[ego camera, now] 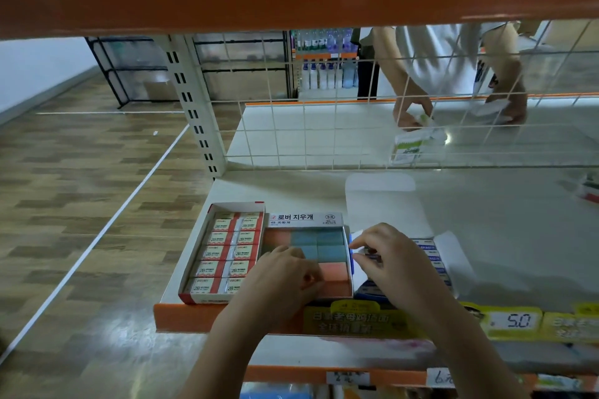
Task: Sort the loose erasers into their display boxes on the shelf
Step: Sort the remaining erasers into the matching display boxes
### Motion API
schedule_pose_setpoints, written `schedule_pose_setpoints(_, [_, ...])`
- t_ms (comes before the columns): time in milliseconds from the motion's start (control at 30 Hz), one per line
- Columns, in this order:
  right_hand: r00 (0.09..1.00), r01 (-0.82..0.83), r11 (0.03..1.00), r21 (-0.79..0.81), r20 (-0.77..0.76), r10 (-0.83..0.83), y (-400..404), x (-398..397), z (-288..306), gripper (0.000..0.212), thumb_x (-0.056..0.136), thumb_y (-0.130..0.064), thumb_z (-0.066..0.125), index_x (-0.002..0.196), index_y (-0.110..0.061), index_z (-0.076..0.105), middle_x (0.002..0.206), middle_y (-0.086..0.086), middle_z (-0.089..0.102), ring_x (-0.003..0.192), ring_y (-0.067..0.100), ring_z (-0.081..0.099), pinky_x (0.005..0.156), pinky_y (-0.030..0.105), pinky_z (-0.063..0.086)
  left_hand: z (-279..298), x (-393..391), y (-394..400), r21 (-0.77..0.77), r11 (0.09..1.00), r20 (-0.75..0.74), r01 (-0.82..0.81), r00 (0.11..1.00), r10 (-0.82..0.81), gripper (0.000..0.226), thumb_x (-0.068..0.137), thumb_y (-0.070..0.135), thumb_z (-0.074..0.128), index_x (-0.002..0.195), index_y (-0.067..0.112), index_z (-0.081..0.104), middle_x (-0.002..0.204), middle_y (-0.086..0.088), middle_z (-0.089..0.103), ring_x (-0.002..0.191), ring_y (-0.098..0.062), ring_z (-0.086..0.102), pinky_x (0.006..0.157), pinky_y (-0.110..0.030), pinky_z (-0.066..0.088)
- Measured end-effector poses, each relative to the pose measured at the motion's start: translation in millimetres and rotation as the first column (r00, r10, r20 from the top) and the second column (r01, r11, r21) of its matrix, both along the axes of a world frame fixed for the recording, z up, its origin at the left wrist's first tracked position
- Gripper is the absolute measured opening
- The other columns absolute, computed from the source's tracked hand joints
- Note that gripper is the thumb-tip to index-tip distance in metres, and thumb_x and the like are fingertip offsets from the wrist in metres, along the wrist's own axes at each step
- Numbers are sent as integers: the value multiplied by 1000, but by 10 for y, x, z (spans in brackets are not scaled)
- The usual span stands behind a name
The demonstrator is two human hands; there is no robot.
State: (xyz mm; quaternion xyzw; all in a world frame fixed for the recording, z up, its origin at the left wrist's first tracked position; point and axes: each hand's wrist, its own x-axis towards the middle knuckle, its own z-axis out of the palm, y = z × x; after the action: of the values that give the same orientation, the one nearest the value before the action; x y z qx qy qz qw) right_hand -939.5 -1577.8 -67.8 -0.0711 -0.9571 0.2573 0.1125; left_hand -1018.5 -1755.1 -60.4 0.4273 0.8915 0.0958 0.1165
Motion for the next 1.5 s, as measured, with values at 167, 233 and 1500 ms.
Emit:
schedule_pose_setpoints(167, [995, -94, 996, -9, 13, 94, 86, -18, 148, 19, 91, -25, 57, 109, -24, 63, 103, -15, 52, 91, -1, 49, 74, 6, 35, 177, -107, 188, 46, 999, -23, 27, 999, -26, 27, 93, 42, 48, 117, 34, 58, 115, 10, 58, 103, -7, 50, 92, -27, 45])
schedule_pose_setpoints(233, [997, -81, 997, 12, 3, 81, 193, -13, 240, 22, 91, -23, 57, 112, -25, 61, 107, -14, 54, 93, -3, 46, 75, 6, 33, 281, -192, 349, 76, 997, -101, 24, 995, -16, 28, 93, 41, 49, 118, 32, 57, 117, 8, 58, 105, -9, 50, 91, -27, 45])
schedule_pose_setpoints(1500, [661, 710, 689, 146, 201, -723, 5644, 2724, 71, 37, 87, -21, 55, 122, -11, 56, 121, 12, 55, 113, 27, 52, 92, 32, 42, 112, 1803, 6579, 253, 869, -192, 425, 902, -386, 27, 91, 21, 53, 116, 15, 62, 111, -5, 63, 101, -20, 57, 82, -28, 43])
